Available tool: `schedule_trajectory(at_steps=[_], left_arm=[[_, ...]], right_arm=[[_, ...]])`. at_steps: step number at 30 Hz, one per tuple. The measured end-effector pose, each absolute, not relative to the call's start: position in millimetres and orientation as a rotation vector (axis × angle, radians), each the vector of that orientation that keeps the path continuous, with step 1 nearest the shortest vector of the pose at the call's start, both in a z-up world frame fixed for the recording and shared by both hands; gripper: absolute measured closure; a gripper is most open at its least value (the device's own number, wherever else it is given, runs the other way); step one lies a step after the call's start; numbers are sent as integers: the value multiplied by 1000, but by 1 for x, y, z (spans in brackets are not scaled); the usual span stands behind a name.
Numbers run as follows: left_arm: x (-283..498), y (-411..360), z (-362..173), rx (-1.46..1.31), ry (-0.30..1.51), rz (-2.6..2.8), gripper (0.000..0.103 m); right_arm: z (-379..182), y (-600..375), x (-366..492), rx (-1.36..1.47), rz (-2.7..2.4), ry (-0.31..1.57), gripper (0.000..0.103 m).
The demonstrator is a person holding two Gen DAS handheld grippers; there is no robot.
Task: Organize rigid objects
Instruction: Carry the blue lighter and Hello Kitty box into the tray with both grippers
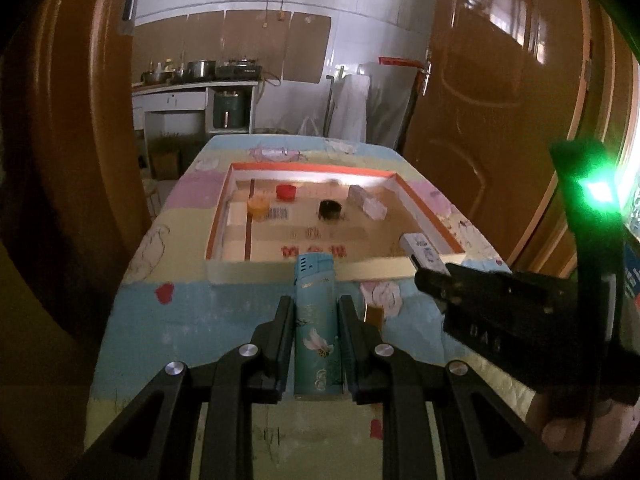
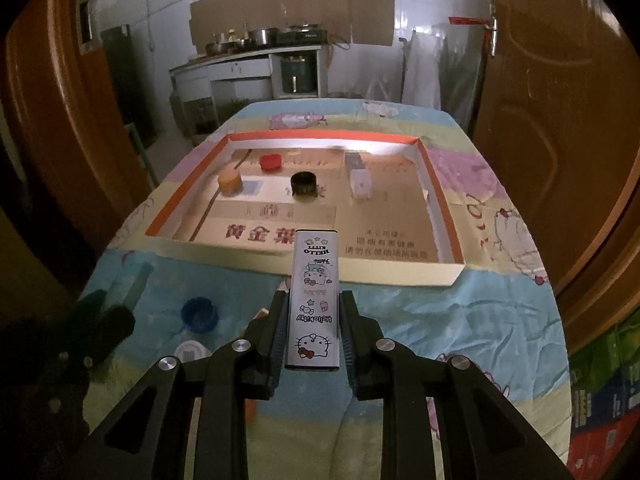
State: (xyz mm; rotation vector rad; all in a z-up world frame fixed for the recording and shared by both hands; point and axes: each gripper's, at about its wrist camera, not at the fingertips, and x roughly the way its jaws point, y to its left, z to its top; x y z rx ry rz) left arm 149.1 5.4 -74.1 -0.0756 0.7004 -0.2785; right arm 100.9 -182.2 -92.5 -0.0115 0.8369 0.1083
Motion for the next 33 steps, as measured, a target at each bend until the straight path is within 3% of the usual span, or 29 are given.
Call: schedule_trajectory(at_steps=[33], left_arm=[[270,-14,-74,-74,752,-243,81]], right_arm=[[-101,-202,196,21,127,856,77]])
